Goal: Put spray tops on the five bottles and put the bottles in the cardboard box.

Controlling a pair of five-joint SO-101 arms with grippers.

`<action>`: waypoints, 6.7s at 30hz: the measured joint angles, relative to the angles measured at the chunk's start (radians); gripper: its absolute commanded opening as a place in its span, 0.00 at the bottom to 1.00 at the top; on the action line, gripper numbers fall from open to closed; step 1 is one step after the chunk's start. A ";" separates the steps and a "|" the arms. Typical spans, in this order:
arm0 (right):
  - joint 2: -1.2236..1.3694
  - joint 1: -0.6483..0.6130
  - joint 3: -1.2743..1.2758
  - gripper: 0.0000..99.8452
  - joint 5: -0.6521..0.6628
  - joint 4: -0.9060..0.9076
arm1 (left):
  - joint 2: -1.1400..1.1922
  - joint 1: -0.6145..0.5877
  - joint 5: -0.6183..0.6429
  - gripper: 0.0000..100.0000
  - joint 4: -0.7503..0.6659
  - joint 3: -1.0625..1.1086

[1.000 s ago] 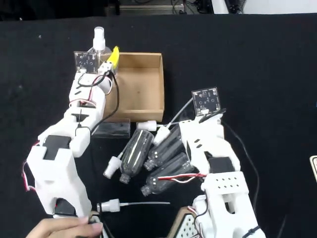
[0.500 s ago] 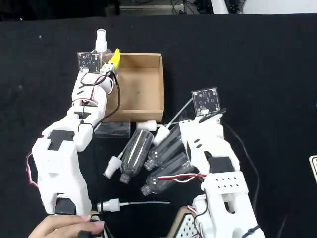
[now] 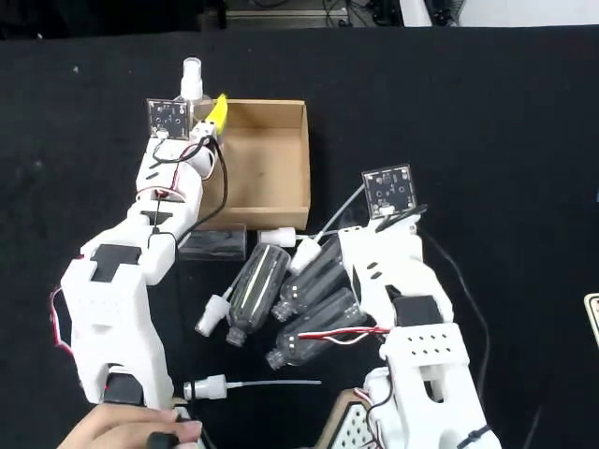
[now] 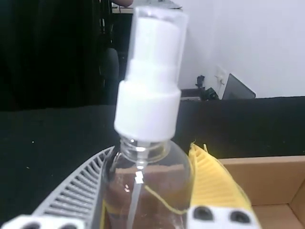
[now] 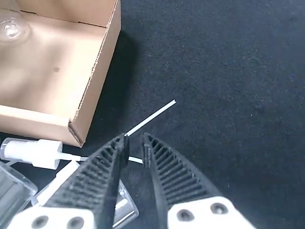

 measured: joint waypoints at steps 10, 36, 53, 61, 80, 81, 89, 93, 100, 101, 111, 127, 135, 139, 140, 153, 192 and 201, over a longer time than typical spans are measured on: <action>0.000 0.000 0.000 0.02 0.000 0.000 | 0.000 0.000 0.000 0.29 0.000 0.000; 0.000 0.000 0.000 0.02 0.000 -0.002 | -0.176 0.000 0.000 0.32 0.054 0.101; 0.000 0.000 0.000 0.02 0.000 -0.002 | -0.713 -0.020 0.000 0.32 1.082 0.114; 0.000 0.000 0.000 0.02 0.000 -0.002 | -0.905 -0.021 -0.002 0.32 1.534 0.114; 0.000 0.000 0.000 0.02 0.000 -0.002 | -1.045 0.235 -0.115 0.32 2.326 0.078; 0.000 0.000 0.000 0.02 0.000 -0.002 | -1.045 0.269 -0.115 0.32 2.328 0.078; 0.000 0.057 0.000 0.02 0.000 -0.018 | -1.045 0.417 -0.115 0.33 2.226 0.190; 0.000 0.060 0.000 0.02 0.000 -0.031 | -1.046 0.450 -0.115 0.33 2.102 0.262; 0.000 0.060 0.000 0.02 0.000 -0.038 | -1.046 0.460 -0.117 0.33 1.892 0.397; 0.000 0.060 0.000 0.02 0.000 -0.038 | -1.046 0.460 -0.117 0.33 1.858 0.417; 0.000 0.060 0.000 0.02 0.000 -0.038 | -1.046 0.460 -0.117 0.28 1.685 0.543; 0.000 0.060 0.000 0.02 0.000 -0.038 | -1.046 0.468 -0.123 0.11 1.814 0.480; 0.000 0.060 0.000 0.02 0.000 -0.038 | -1.046 0.466 -0.315 0.11 2.185 0.110; 0.000 0.060 0.000 0.02 0.000 -0.038 | -1.046 0.374 -0.430 0.11 2.357 -0.046; 0.000 0.060 0.000 0.02 0.000 -0.038 | -1.046 0.328 -0.453 0.11 2.378 -0.069; 0.000 0.060 0.000 0.02 0.000 -0.038 | -1.045 -0.509 -0.758 0.11 2.409 -0.086; 0.000 0.060 0.000 0.02 0.000 -0.038 | -0.758 -1.289 -1.074 0.30 1.648 0.167; 0.000 0.060 0.000 0.02 0.000 -0.038 | -0.758 -1.171 -1.079 0.30 1.817 0.275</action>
